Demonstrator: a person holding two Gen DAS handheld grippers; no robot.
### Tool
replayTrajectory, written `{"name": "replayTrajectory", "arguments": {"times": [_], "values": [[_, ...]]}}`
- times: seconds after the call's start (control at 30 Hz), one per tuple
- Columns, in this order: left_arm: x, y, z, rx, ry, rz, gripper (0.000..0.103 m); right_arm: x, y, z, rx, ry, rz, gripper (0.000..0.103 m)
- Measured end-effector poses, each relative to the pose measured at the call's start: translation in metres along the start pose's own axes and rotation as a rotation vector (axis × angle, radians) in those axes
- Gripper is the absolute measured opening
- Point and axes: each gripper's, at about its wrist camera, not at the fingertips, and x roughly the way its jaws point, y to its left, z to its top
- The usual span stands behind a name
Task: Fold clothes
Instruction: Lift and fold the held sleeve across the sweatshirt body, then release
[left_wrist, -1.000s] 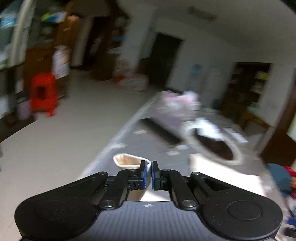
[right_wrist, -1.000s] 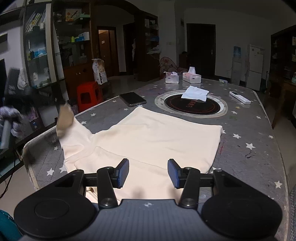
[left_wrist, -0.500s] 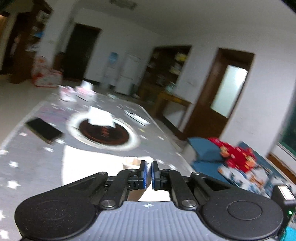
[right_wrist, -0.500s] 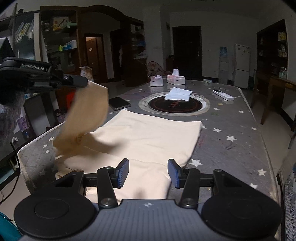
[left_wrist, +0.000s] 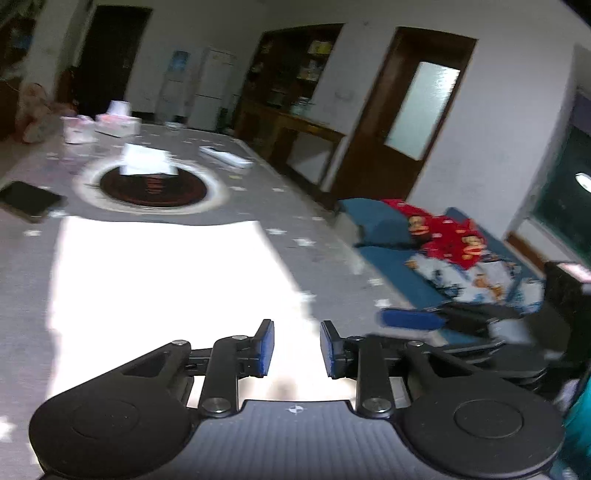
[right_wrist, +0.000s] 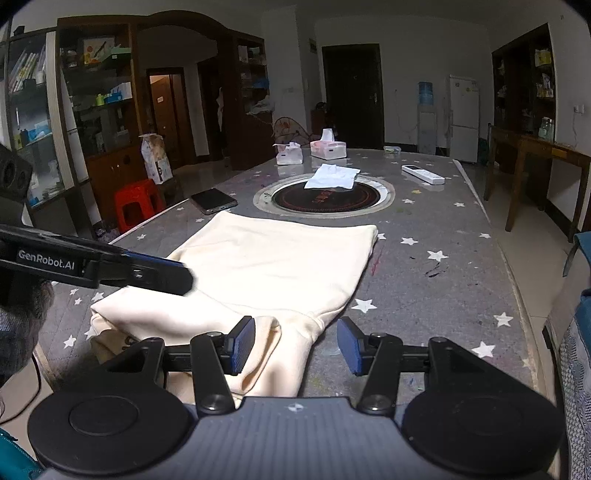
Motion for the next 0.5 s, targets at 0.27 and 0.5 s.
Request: {"name": "replayTrajectory", "arguments": {"times": [0.27,0.5], "values": [[-0.023,0.064,-0.034,-0.1,0.072,0.192,0.027,0.026,0.014,-0.003,-0.013,0.074,0.07,0.046],[-0.044,0.087,-0.046,-0.164,0.08,0.195,0.023,0.051,0.017,-0.009,-0.016,0.132,0.062,0.038]]}}
